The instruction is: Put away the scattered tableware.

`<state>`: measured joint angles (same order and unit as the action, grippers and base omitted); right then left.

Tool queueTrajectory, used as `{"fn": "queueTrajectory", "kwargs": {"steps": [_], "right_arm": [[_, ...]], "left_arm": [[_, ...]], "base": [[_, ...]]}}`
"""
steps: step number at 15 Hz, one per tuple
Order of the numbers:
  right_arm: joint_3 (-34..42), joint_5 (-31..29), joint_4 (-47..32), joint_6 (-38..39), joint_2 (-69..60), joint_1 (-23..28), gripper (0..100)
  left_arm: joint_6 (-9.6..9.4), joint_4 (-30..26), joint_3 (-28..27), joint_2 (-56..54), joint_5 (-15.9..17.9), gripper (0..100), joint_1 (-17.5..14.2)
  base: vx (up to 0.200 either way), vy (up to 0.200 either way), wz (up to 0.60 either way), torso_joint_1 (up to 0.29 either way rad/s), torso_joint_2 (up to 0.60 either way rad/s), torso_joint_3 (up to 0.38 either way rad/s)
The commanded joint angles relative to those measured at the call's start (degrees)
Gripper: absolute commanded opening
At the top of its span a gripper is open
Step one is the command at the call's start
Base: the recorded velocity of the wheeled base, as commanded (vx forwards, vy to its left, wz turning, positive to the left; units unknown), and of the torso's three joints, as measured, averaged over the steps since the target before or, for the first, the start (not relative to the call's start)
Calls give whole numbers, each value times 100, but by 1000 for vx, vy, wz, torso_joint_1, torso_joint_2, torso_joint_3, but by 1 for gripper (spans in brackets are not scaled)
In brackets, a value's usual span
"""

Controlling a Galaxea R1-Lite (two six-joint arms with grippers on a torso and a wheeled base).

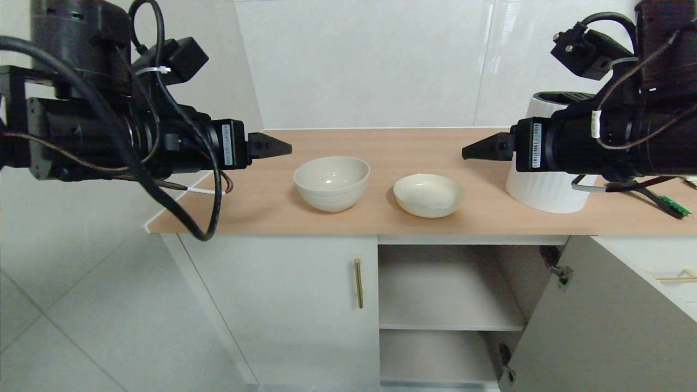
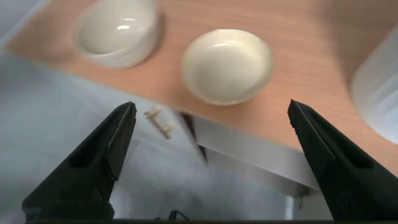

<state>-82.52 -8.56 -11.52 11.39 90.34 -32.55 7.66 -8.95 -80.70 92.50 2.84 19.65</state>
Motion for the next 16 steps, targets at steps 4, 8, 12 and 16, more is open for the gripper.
{"fn": "queueTrajectory", "kwargs": {"steps": [4,8,12,16], "right_arm": [[-107,-23,9,13,414,117,100],[-45,-23,9,13,405,108,100],[-1,-32,18,13,387,108,100],[-1,-199,18,4,379,108,100]], "left_arm": [[8,-125,-833,1455,-864,100,-137],[8,-1426,-2301,2114,-987,100,-137],[8,-1636,-2916,2597,-987,100,-111],[17,-1680,-2969,2712,-987,100,-84]], "base": [[0,0,0,0,0,0],[0,0,0,0,0,0],[0,0,0,0,0,0],[0,0,0,0,0,0]]}}
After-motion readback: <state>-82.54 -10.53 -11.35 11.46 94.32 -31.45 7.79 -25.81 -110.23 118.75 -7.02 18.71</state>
